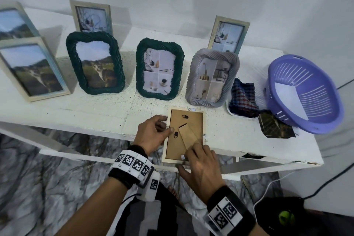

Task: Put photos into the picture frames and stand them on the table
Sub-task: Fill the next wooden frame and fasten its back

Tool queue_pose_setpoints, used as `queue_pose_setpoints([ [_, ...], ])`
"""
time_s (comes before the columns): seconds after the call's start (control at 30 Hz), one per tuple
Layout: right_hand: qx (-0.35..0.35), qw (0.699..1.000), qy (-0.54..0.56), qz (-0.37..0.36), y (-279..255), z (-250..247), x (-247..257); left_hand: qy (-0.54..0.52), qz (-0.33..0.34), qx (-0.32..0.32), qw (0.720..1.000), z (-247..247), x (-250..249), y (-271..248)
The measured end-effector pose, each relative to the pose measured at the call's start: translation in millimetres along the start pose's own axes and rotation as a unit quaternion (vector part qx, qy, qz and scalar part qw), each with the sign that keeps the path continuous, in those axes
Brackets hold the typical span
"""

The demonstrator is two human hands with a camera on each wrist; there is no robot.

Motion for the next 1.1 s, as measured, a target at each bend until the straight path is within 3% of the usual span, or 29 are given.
queue_pose_setpoints([
  [0.23,-0.019,0.996,0.066,-0.06,3.0,0.6,3.6,0.004,-0.011,0.006,1.0,2.0,-0.1,0.2],
  [0.4,0.017,0.984,-0.005,-0.18,8.6,1.9,10.1,-0.001,-0.007,0.0,1.0,0.6,-2.3,-1.1],
  [0.5,0.032,0.979,-0.029,-0.201,9.2,-0.2,4.8,0.006,-0.001,-0.011,1.0,-0.1,-1.6,-0.9],
  [0.57,0.03,0.986,-0.015,-0.164,13.3,-5.7,-2.5,0.008,0.004,-0.015,1.0,-0.6,-1.2,-0.4],
  [0.67,-0.001,1.0,-0.009,-0.012,26.3,-18.8,-22.7,0.01,0.01,-0.017,1.0,-1.0,-1.0,-1.9],
  [0.77,0.015,0.993,-0.058,0.104,35.2,-19.1,-29.9,0.002,0.012,-0.021,1.0,-0.7,-1.0,-5.1],
  [0.97,-0.011,0.986,-0.009,0.169,43.3,-14.1,-28.4,0.021,0.019,-0.007,1.0,-3.2,-4.6,-5.5],
  [1.1,-0.047,0.984,0.052,0.162,40.9,-20.1,-27.4,0.01,0.006,-0.008,1.0,-2.3,-3.5,-5.3],
])
Point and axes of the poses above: each hand's wrist, its own y-axis towards the middle knuckle, its own z-axis out of the palm, x = y × z, the point moved 8 cm from there along y, towards the middle knuckle, and after that the axes turned 4 degrees about x, right-handed, at the moved point
